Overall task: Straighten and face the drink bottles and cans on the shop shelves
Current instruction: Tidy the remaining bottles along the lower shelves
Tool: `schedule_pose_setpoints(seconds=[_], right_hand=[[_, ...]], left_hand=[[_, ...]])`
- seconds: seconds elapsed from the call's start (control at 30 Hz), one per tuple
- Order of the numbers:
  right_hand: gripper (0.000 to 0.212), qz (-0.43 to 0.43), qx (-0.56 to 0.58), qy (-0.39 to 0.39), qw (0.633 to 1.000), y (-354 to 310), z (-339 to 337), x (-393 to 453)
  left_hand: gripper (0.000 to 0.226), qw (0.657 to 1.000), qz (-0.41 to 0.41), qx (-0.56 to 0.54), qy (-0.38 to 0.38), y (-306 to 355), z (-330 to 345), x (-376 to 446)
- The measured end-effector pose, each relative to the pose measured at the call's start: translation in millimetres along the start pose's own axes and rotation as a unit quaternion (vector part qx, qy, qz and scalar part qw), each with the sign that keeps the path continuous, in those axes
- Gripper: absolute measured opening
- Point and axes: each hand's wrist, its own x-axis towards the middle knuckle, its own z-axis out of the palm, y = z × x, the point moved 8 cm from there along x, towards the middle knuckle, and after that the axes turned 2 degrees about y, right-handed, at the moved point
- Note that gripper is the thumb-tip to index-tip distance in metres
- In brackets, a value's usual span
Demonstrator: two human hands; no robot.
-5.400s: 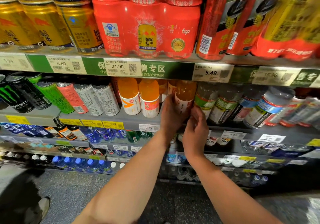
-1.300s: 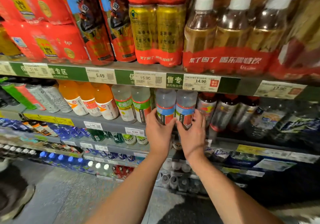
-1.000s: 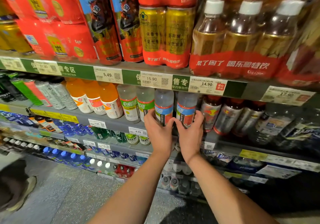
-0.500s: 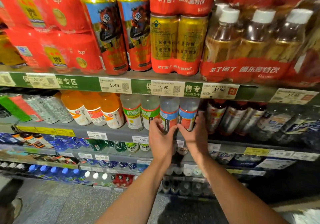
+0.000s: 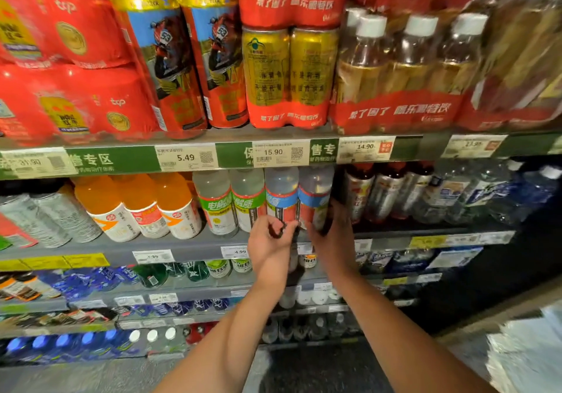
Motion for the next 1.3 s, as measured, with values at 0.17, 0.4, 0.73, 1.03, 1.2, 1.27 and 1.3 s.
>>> schedule_pose_setpoints(seconds=[0.17, 0.4, 0.73, 1.03, 1.2, 1.27, 1.3], right_hand=[[0.050, 0.046, 0.034, 0.055, 0.997, 27.5, -35.9, -7.8], [0.052, 0.048, 0.075, 0.118, 0.989, 69.2, -107.4, 26.7], [0.064, 0.064, 0.115, 0.028, 0.991, 87.9, -99.0, 53.1], [0.067, 0.102, 0.124, 0.051, 0.986, 77.3, -98.5, 46.4], [0.064, 0.136, 0.163, 0.036, 0.976, 82.0, -94.2, 47.1], [0.065, 0.135, 0.147, 0.032, 0.979, 83.5, -93.9, 49.3], [0.065, 0.131, 0.131, 0.028, 0.982, 83.9, -93.4, 50.3]], left_hand=[[0.033, 0.993, 0.097, -0.070, 0.003, 42.6, 22.5, -38.5], [0.042, 0.990, 0.076, -0.053, -0.110, 61.0, 111.0, -73.5], [0.072, 0.999, 0.025, 0.015, -0.019, 62.9, 156.0, -51.8], [0.059, 0.995, 0.025, 0.053, 0.083, 66.1, 143.5, -64.3], [0.064, 0.992, 0.025, 0.071, 0.106, 64.8, 138.1, -72.1], [0.065, 0.989, 0.021, 0.080, 0.125, 63.7, 133.9, -73.7], [0.064, 0.987, 0.022, 0.082, 0.137, 63.0, 131.1, -74.4]])
